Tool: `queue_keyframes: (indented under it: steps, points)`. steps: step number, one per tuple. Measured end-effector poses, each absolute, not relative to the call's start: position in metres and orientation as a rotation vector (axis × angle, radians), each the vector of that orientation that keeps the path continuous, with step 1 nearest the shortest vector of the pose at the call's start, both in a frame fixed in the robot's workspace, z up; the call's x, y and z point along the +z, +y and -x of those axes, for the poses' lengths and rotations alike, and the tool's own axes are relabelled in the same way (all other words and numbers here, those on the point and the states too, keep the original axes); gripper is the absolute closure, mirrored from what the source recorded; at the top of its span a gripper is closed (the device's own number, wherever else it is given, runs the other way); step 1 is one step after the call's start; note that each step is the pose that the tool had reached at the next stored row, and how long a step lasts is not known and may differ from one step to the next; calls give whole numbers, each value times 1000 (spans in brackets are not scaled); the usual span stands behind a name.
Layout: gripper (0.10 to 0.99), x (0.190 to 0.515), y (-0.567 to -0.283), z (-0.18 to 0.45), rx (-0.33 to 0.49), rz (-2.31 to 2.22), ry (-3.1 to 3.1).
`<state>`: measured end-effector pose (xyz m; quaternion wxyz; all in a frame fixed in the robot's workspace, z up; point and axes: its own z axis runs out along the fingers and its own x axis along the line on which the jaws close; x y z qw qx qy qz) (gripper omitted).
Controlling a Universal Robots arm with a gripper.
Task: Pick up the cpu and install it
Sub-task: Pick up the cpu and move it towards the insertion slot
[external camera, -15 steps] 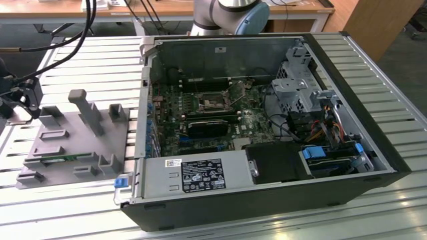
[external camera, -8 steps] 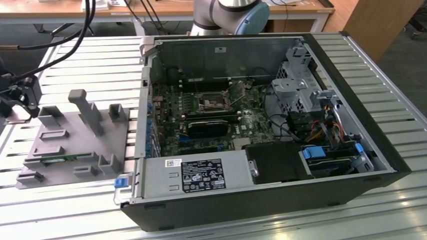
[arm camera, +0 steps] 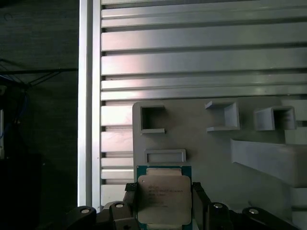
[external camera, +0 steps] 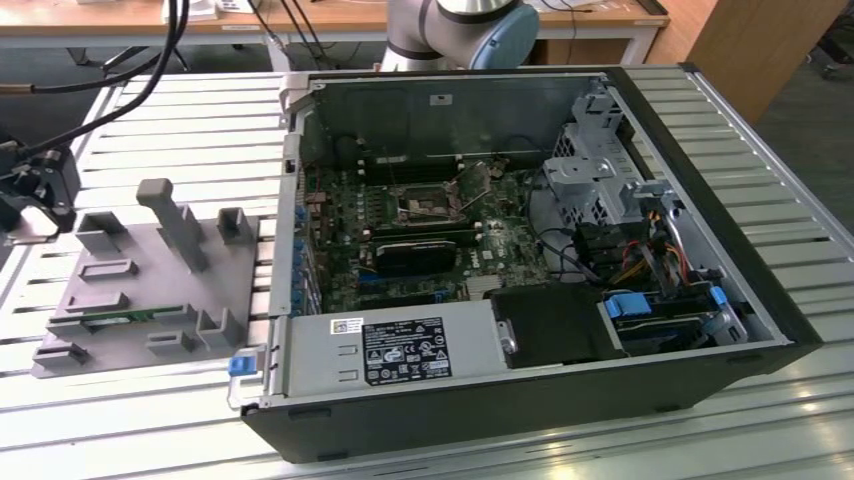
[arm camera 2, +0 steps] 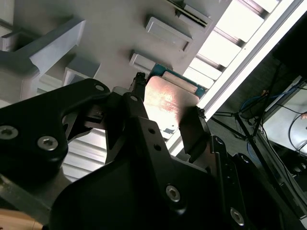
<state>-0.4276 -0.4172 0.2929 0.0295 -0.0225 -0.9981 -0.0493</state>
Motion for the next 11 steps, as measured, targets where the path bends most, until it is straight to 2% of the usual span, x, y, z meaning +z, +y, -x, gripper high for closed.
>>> queue_keyframes:
  steps: [11]
  points:
    - [545,299,-417,428,-152,70,-3078]
